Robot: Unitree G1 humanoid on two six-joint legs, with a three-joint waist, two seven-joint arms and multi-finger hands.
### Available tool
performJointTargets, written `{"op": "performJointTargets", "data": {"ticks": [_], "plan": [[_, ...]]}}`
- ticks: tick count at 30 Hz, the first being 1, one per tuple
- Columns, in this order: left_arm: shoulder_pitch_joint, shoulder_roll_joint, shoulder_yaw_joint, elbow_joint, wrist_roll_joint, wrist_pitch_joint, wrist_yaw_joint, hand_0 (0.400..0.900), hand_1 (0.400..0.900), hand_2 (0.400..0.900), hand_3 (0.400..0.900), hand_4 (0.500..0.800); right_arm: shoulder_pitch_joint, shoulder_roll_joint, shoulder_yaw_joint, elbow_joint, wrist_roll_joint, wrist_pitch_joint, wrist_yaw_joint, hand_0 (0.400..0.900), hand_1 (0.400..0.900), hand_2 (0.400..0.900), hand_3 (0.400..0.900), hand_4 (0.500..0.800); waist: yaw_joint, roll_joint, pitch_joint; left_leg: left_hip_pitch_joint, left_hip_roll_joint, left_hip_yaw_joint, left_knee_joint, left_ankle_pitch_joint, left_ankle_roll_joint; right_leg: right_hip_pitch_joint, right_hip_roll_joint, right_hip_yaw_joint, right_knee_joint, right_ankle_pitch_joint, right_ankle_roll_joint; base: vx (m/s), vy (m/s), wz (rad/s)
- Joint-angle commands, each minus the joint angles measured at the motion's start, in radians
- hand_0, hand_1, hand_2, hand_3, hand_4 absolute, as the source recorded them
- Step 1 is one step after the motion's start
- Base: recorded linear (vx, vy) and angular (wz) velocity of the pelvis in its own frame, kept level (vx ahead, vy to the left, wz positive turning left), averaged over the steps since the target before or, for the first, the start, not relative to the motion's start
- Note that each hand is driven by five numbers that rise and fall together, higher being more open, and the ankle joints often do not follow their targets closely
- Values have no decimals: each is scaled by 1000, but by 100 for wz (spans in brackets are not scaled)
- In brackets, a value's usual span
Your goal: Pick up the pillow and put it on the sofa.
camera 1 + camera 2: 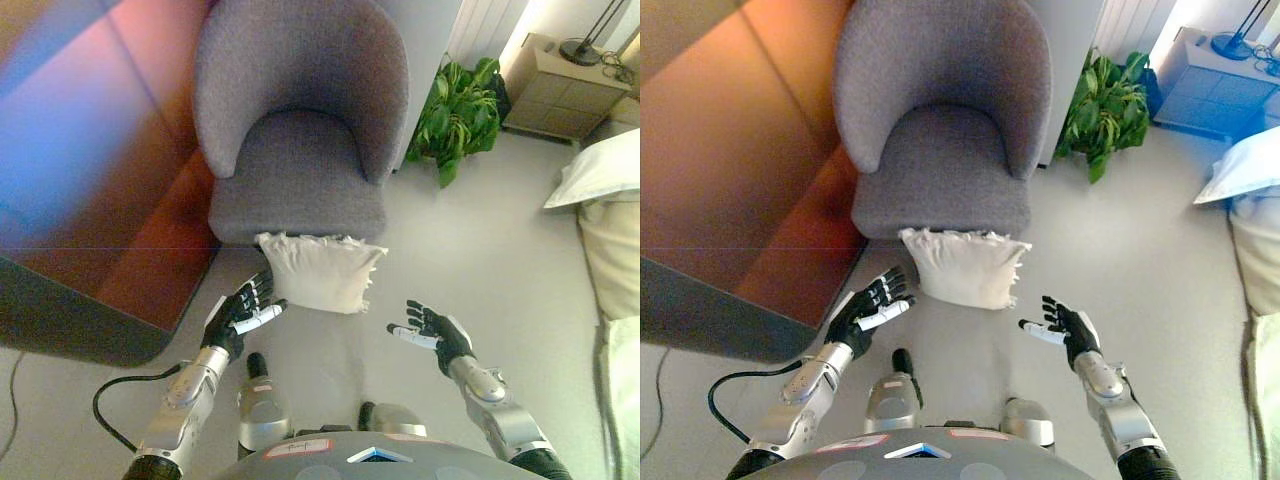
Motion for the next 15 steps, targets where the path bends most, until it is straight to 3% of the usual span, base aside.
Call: {"op": "performJointTargets", "data": {"ticks": [1,5,7,8,9,11,13,15], "plan": [[-58,63,35,-146,-10,-84,-11,900,900,900,900,800,-20,12,-28,-106,-30,-46,-19,900,900,900,900,800,33,-61,-67,-44,-64,-4,-107,117,73,110,-126,-43,186,223,110,484,294,18],[-66,90,50,-139,0,-71,-5,900,900,900,900,800,-5,45,-23,-120,-55,-47,-54,900,900,900,900,800,53,-55,-87,-24,-143,-19,-94,50,129,21,-159,-56,444,331,118,403,218,1],[-71,92,55,-144,0,-58,4,900,900,900,900,800,-20,53,-3,-112,-94,-53,-98,900,900,900,900,800,44,-39,-83,31,-161,-8,-106,27,142,-109,-176,-69,500,328,94,386,138,11],[-73,96,60,-149,-6,-51,-8,900,900,900,900,800,-24,51,0,-111,-124,-53,-118,900,900,900,900,800,37,-34,-78,53,-159,2,-115,27,139,-146,-166,-95,467,293,80,365,20,25],[-74,100,63,-153,-7,-45,-21,900,900,900,900,800,-25,48,-1,-106,-152,-57,-133,900,900,900,900,800,28,-38,-73,79,-166,-3,-123,12,128,-161,-163,-105,441,253,87,361,-78,37],[-88,111,60,-160,-4,-32,-32,900,900,900,900,800,-40,28,-14,-81,-255,-84,-180,900,900,900,900,800,12,-28,-56,116,-148,9,-120,0,115,-204,-153,-144,339,244,76,311,-178,40],[-112,123,57,-163,-13,-18,-18,900,900,900,900,800,-64,-1,-18,-60,-316,-96,-195,900,900,900,900,800,-2,-34,-32,131,-129,18,-101,-2,97,-246,-180,-164,166,337,72,199,-324,38],[-135,136,41,-164,-17,-18,-8,900,900,900,900,800,-93,-31,-14,-41,-362,-91,-205,900,900,900,900,800,-21,-48,-14,149,-98,-2,-82,-35,58,-279,-214,-138,-93,433,113,329,-472,70]]}}
